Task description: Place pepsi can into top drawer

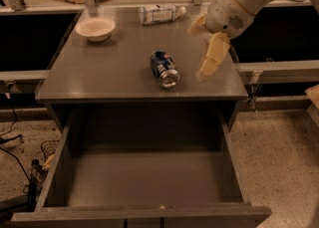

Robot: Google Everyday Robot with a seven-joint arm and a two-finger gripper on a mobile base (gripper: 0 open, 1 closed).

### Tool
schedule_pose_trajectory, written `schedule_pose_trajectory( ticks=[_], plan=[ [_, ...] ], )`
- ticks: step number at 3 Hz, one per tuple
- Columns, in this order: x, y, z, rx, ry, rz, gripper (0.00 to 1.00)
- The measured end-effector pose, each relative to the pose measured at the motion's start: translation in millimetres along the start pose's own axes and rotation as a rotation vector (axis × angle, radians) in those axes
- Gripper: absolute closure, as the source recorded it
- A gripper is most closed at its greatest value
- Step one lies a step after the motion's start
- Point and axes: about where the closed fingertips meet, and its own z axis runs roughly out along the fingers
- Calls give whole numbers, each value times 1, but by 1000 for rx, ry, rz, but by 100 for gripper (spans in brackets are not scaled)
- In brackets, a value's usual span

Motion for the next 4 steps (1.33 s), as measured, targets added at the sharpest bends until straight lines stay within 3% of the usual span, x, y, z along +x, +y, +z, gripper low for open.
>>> schedule_pose_trajectory(
  ticks=[2, 3, 4],
  plan=[
    [-18, -32, 36, -61, -21, -23, 0],
    [-40, -61, 61, -77, -49, -58, 0],
    [-40, -61, 62, -76, -49, -58, 0]
  ],
)
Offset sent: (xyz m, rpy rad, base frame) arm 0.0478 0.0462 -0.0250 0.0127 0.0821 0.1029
